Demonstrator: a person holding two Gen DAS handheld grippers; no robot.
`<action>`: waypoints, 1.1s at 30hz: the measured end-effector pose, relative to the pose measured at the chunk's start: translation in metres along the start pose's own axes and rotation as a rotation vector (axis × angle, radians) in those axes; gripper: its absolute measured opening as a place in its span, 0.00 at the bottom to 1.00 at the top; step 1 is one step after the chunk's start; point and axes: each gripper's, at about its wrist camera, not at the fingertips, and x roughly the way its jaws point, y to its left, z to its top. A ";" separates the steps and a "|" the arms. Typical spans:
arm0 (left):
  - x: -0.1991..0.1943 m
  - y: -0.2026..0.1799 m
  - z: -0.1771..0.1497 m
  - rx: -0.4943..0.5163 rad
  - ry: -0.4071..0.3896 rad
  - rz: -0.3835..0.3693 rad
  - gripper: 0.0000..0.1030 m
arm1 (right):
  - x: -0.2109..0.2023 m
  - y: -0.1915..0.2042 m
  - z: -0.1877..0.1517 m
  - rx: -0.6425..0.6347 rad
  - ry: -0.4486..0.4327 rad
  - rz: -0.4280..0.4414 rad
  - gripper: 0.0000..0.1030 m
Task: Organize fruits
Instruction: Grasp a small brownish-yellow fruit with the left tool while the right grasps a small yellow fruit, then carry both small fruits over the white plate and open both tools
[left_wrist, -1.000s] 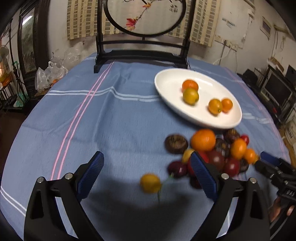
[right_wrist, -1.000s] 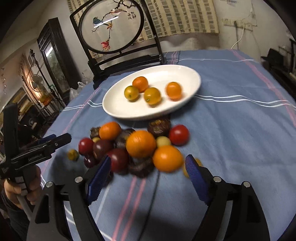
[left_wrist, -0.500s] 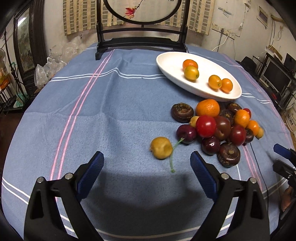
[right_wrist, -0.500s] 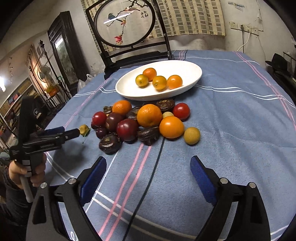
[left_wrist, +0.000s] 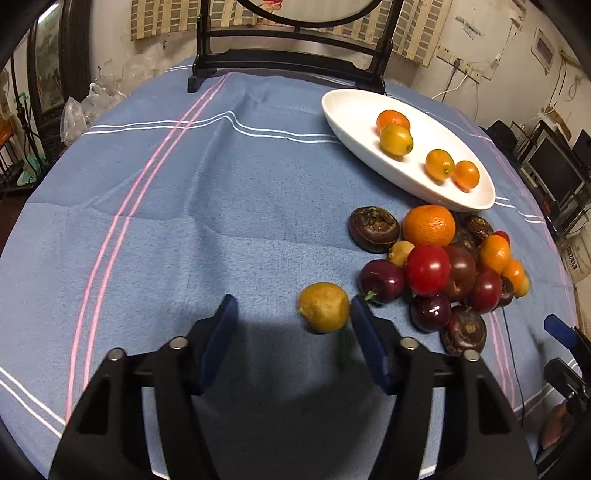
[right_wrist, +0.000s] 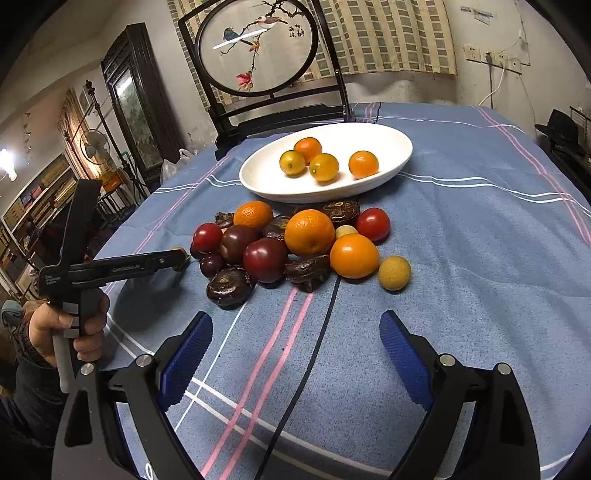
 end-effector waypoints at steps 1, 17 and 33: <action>0.002 -0.004 0.000 0.014 -0.004 0.021 0.54 | 0.001 0.000 0.000 0.000 0.003 0.001 0.90; -0.003 -0.022 -0.008 0.122 -0.010 0.022 0.25 | 0.023 -0.021 0.022 -0.098 0.070 -0.290 0.74; -0.005 -0.020 -0.008 0.118 -0.009 0.002 0.25 | 0.043 -0.023 0.030 -0.128 0.126 -0.239 0.24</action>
